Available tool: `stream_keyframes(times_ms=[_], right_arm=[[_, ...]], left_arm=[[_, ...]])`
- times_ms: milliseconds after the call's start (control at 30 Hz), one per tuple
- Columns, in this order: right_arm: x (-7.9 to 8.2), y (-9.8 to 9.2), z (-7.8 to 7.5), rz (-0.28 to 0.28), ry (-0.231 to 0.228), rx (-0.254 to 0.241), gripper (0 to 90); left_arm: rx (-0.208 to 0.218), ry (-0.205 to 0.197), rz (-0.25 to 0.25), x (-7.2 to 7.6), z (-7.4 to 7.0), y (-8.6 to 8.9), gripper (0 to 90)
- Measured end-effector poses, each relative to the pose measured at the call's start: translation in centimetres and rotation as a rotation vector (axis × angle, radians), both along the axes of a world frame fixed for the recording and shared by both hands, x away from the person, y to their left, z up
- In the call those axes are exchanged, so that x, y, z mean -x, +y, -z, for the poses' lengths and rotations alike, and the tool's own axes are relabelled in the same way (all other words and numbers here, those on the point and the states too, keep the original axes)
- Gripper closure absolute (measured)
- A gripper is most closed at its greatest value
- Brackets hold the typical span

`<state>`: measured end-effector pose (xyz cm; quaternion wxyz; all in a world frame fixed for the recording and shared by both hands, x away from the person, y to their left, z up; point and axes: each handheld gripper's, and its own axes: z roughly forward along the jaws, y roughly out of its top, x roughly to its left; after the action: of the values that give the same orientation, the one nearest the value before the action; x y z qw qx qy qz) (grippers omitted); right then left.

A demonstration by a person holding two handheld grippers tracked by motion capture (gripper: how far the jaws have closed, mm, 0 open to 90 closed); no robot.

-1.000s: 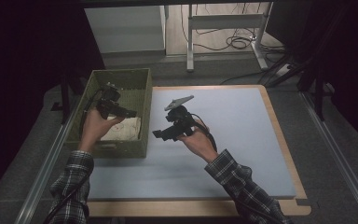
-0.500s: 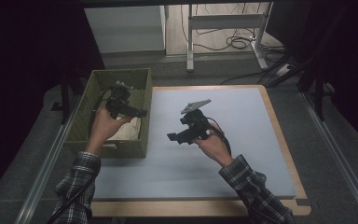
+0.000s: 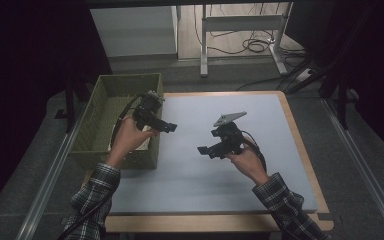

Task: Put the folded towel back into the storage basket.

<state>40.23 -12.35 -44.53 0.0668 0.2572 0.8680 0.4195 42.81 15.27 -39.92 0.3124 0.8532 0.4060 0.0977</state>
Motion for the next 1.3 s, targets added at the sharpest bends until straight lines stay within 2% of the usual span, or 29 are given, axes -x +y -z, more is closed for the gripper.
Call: stream_keyframes(times_ms=[300,467,733,967,1033,1167,1300], right_arm=[[1.1,-3.2,0.4,0.024,-0.011,0.007,10.1],[1.8,-4.8,0.6,0.039,-0.019,0.012,9.8],[3.0,-7.8,1.2,0.075,-0.031,0.016,9.6],[4.0,-9.7,2.1,0.107,-0.043,0.033,9.2],[4.2,-10.2,2.6,0.115,-0.041,0.041,9.1],[4.4,-11.1,3.9,0.133,-0.031,0.058,8.8],[4.6,-12.0,4.9,0.157,-0.037,0.074,8.6]], left_arm=[[-0.004,0.013,0.098,1.2,0.9,-3.7,3.0],[-0.01,0.0,0.122,2.3,1.3,-5.7,2.5],[0.032,-0.021,0.166,4.5,2.6,-8.4,2.1],[0.052,-0.031,0.21,6.2,4.8,-9.9,1.9],[0.042,-0.04,0.218,6.6,5.6,-10.1,1.9],[0.062,-0.029,0.223,7.2,7.4,-9.9,1.7],[0.06,-0.05,0.204,7.6,9.3,-9.6,1.6]])
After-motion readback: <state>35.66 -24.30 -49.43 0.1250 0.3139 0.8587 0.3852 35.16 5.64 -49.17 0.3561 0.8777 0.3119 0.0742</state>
